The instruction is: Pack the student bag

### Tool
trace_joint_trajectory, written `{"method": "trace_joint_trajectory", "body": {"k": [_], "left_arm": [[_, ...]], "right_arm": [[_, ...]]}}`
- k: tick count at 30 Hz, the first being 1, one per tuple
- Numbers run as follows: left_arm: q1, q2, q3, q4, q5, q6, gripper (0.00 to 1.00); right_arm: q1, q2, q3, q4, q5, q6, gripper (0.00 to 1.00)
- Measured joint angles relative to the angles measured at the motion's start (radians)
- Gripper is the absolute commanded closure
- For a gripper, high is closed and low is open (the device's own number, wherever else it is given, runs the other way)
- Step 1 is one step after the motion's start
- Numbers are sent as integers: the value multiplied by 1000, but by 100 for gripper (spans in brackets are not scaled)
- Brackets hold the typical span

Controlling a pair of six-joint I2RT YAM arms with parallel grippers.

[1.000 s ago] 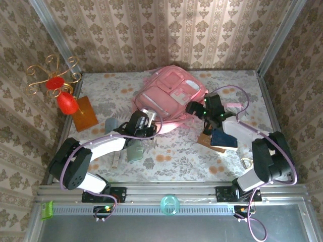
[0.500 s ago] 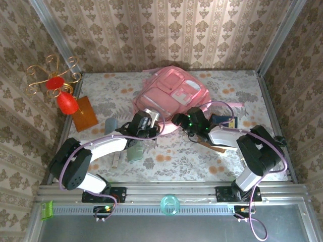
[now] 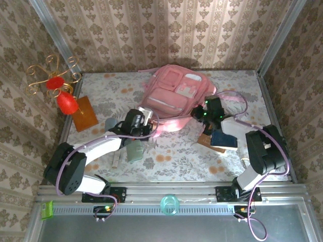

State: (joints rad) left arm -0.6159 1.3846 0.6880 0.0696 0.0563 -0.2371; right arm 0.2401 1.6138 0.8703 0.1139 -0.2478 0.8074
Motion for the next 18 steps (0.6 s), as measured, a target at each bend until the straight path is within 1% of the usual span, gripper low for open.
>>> {"method": "trace_joint_trajectory", "body": {"k": [1, 3, 4, 5, 7, 8, 9, 12, 14, 15, 18], "left_arm": [[14, -4, -3, -3, 1, 3, 100], [22, -4, -2, 10, 23, 3, 100], [16, -4, -2, 14, 34, 3, 100], [10, -4, 0, 15, 40, 3, 100], [-10, -3, 3, 15, 47, 2, 100], [-16, -3, 5, 14, 50, -1, 100], [-25, -3, 8, 13, 53, -3, 100], [-43, 3, 17, 13, 58, -9, 100], [-53, 8, 22, 12, 60, -10, 100], [-56, 10, 23, 12, 60, -10, 100], [-64, 16, 24, 12, 60, -10, 100]], "right_arm": [[-34, 11, 28, -29, -16, -32, 100], [-75, 55, 98, -96, -48, -84, 87], [-84, 79, 132, -125, -53, -102, 79], [-87, 99, 158, -146, -54, -116, 73], [-91, 122, 194, -174, -50, -145, 56], [-93, 122, 197, -180, -48, -153, 51], [-94, 114, 197, -186, -47, -159, 43], [-91, 72, 172, -194, -39, -165, 32], [-76, 11, 124, -191, -34, -152, 28], [-58, -22, 98, -190, -24, -141, 27], [40, -101, 27, -180, 7, -90, 24]]}}
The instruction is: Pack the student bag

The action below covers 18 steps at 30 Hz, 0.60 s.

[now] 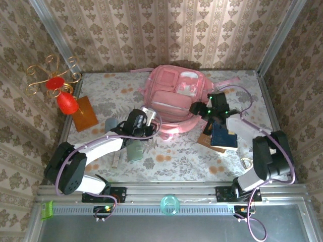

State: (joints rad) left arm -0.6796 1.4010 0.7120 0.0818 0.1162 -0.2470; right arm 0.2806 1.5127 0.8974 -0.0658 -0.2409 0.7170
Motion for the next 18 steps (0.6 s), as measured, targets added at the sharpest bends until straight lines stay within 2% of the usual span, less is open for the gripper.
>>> {"method": "trace_joint_trajectory", "body": {"k": [4, 10, 13, 16, 18], "left_arm": [[-3, 10, 0, 0, 0, 0, 100], [-10, 29, -1, 10, 2, 0, 100], [-13, 68, -1, 37, 12, -3, 100], [-13, 105, -1, 53, 22, -3, 100], [-13, 114, -1, 66, 27, -4, 100]], "right_arm": [[129, -32, -84, 45, 54, 87, 22], [177, -3, -140, 102, 150, 193, 25], [182, 37, -139, 159, 173, 229, 36], [182, 65, -139, 195, 188, 251, 56], [182, 67, -139, 200, 198, 263, 64]]}}
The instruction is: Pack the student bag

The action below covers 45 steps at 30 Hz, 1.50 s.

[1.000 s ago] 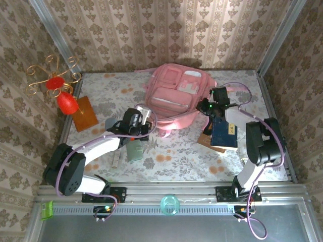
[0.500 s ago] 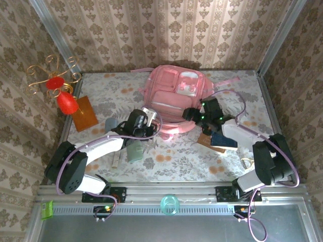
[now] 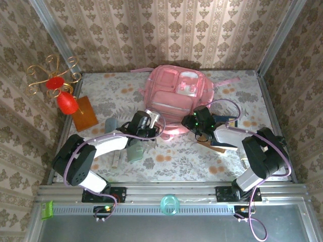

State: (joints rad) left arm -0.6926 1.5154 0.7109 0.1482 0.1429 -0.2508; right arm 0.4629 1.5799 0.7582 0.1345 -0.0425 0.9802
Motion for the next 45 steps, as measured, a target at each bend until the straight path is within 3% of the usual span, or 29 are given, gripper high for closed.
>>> {"method": "trace_joint_trajectory", "body": {"k": [3, 11, 19, 45], "left_arm": [[0, 16, 0, 30, 5, -3, 100], [6, 62, 0, 83, 31, -10, 94], [7, 85, 0, 103, 37, -19, 87], [21, 150, 30, 109, 50, -24, 82]], "right_arm": [[0, 0, 0, 11, 14, 6, 74], [0, 2, -1, 27, 32, 13, 80], [0, 5, -1, 36, 32, 15, 83], [0, 3, -16, 51, 39, 14, 91]]}}
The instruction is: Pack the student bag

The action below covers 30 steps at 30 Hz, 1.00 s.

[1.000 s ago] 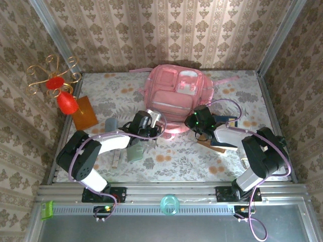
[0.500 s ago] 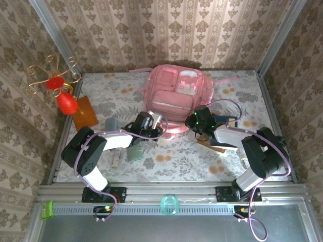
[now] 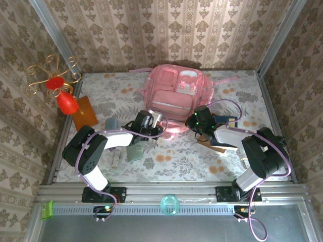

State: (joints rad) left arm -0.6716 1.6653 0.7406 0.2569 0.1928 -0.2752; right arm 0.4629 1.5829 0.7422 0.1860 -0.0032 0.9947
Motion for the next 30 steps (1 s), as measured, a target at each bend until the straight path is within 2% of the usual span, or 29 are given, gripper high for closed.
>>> {"method": "trace_joint_trajectory", "body": {"k": [4, 7, 13, 17, 23, 29, 30], "left_arm": [[0, 0, 1, 0, 10, 3, 88], [0, -5, 1, -1, 13, 12, 100], [6, -18, 2, -8, 10, 18, 100], [33, -51, 2, -29, 10, 26, 100], [79, -79, 2, -66, 0, 53, 100], [82, -79, 2, -111, 18, 87, 100], [82, -79, 2, -111, 34, 94, 96]], "right_arm": [[0, 0, -8, 10, 1, 0, 93], [0, 0, -10, 15, 1, -2, 94], [-6, 0, -13, 17, 9, -23, 100], [-19, -18, -24, 16, 22, -50, 100], [-95, -49, -29, -26, 55, -126, 100], [-163, -51, 0, -84, 34, -223, 100], [-167, -49, 9, -91, 22, -237, 100]]}}
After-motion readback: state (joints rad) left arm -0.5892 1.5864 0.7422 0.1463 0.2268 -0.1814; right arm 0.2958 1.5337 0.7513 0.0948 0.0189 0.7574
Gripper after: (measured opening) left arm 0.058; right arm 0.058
